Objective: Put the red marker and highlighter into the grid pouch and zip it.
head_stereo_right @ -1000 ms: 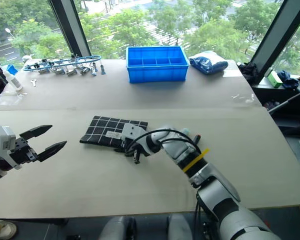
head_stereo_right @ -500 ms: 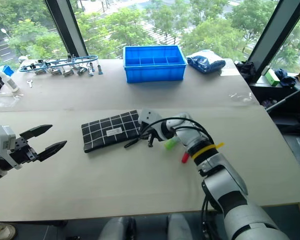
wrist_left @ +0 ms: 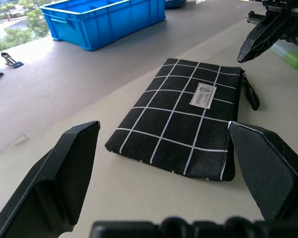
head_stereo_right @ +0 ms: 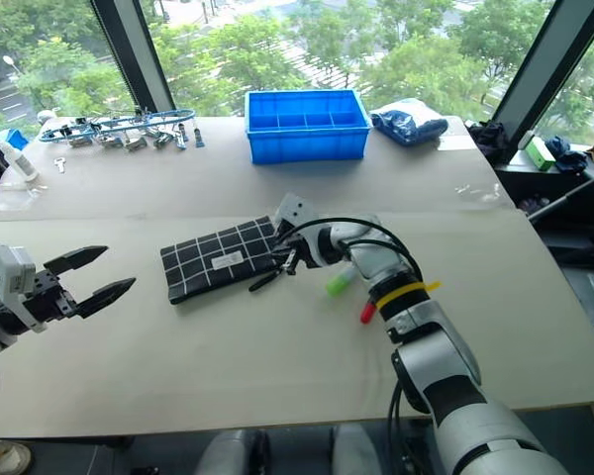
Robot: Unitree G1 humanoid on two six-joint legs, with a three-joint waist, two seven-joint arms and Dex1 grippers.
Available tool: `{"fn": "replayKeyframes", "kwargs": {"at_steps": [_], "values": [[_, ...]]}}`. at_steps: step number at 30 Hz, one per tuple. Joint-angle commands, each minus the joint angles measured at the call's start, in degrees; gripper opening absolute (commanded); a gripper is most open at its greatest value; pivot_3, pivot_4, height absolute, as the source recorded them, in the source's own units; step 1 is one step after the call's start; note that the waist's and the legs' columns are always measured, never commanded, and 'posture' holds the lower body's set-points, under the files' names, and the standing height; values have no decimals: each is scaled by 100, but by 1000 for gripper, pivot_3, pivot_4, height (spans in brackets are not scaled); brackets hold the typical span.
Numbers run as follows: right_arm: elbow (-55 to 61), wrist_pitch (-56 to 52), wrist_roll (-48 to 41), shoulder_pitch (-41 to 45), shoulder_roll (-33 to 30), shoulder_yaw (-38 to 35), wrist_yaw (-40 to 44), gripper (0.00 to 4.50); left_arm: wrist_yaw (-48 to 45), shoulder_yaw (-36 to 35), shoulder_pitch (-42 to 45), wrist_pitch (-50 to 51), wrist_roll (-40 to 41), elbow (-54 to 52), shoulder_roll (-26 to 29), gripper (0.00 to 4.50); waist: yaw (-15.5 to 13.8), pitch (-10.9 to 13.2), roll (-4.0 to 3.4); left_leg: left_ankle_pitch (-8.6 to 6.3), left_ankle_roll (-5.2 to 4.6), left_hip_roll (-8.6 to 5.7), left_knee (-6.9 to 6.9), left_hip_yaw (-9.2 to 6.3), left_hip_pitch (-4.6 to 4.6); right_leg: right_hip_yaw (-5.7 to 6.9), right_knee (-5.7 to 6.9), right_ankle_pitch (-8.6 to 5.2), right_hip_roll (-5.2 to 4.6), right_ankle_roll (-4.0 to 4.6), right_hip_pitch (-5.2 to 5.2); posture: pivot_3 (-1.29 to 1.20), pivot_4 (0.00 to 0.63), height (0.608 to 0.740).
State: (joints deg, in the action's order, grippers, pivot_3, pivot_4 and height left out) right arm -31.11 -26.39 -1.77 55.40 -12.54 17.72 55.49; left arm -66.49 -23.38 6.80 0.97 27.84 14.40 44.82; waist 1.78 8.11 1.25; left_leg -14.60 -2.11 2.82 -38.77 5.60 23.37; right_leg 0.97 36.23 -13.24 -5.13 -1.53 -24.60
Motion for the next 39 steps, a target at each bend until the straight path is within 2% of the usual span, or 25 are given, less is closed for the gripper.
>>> {"fn": "replayKeyframes", "kwargs": {"at_steps": [1,6,11,16,20,25,32,39], "values": [[3,47,32,8,102,-46,-164,15,238,-3,46,160,-110,-57,118,4500,19,0,0,0,0,0,0,-1,1,0,1,0,-1,0,-2,0,150,740],[-377,182,617,-99,237,349,-748,15,309,51,4,246,-217,-159,225,4500,39,0,0,0,0,-1,0,-2,3,-1,2,0,-7,-1,-1,0,150,740],[-1064,379,1098,-90,449,499,-1585,15,-13,214,-286,-358,-579,-303,429,4500,73,-2,0,1,5,0,3,2,-11,-3,4,0,-5,1,3,0,150,740],[-965,411,1033,-209,483,425,-1516,15,-85,597,-253,-1840,-1455,227,669,4500,43,-5,1,4,11,2,3,-2,-22,-1,6,0,-9,2,15,0,150,740],[-873,365,995,-262,493,358,-1453,15,216,1027,182,-3300,-2056,766,486,4500,20,-10,5,4,11,1,2,-5,-25,3,7,0,-14,3,20,0,150,740],[-785,284,984,-277,515,266,-1464,15,454,1423,471,-3989,-2215,953,140,4500,35,-13,6,3,9,1,3,1,-22,2,6,1,-16,3,19,0,150,740],[-670,170,944,-295,505,138,-1441,15,700,1923,718,-4846,-2893,1886,399,4500,34,-13,6,2,6,1,2,2,-21,6,5,1,-10,2,19,0,150,740],[-635,163,949,-317,495,99,-1464,15,864,2239,1125,-5146,-2776,2201,205,4500,3,-14,4,2,5,1,0,2,-23,9,8,1,-12,2,21,0,150,740]]}}
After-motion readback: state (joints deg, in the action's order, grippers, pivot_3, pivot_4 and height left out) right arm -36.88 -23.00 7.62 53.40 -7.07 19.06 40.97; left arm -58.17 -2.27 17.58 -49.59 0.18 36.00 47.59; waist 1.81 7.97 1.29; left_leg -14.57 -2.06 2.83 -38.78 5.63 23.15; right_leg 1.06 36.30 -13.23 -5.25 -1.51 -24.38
